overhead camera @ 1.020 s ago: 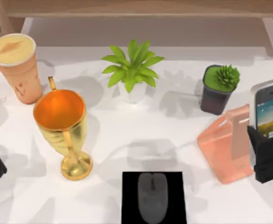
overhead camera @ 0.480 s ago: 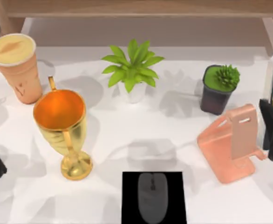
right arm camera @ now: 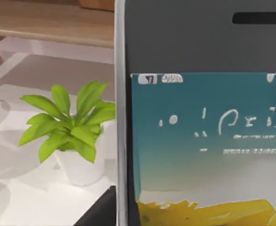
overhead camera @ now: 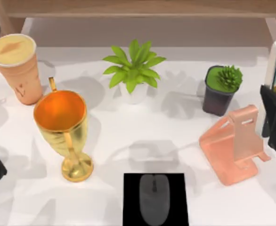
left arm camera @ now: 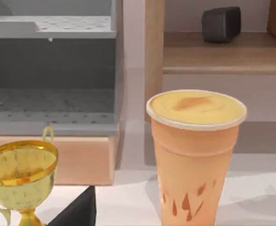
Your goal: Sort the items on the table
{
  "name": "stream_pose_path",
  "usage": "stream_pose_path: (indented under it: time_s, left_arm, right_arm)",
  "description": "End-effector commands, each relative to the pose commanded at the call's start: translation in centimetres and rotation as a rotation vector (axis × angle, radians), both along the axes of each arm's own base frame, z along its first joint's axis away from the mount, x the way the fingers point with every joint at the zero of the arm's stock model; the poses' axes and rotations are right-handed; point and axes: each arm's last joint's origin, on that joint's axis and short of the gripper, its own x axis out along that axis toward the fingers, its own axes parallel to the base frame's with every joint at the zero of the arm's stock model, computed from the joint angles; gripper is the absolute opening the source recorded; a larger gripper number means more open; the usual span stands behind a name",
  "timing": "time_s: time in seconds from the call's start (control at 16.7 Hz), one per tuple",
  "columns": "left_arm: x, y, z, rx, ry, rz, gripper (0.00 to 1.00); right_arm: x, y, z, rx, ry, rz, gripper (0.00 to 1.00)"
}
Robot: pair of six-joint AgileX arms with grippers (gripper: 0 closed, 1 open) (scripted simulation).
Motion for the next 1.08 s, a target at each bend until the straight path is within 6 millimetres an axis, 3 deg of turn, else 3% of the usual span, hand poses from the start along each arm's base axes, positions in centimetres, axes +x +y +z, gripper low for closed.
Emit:
stream_pose_path:
  time_s: [0.42, 0.78, 1.08]
  left_arm:
    - [0.0, 0.0, 0.0, 0.0, 0.0, 0.0, 1.0]
    - [0.0, 0.0, 0.0, 0.0, 0.0, 0.0, 1.0]
    - [0.0, 0.0, 0.0, 0.0, 0.0, 0.0, 1.0]
  right_arm:
    - [3.5, 1.5, -6.8, -0.108, 0.115, 0.016, 0.0]
    - [3.8, 1.5, -7.6, -0.122, 0.126, 0.02, 0.0]
    - [3.8, 1.5, -7.6, -0.122, 0.126, 0.02, 0.38]
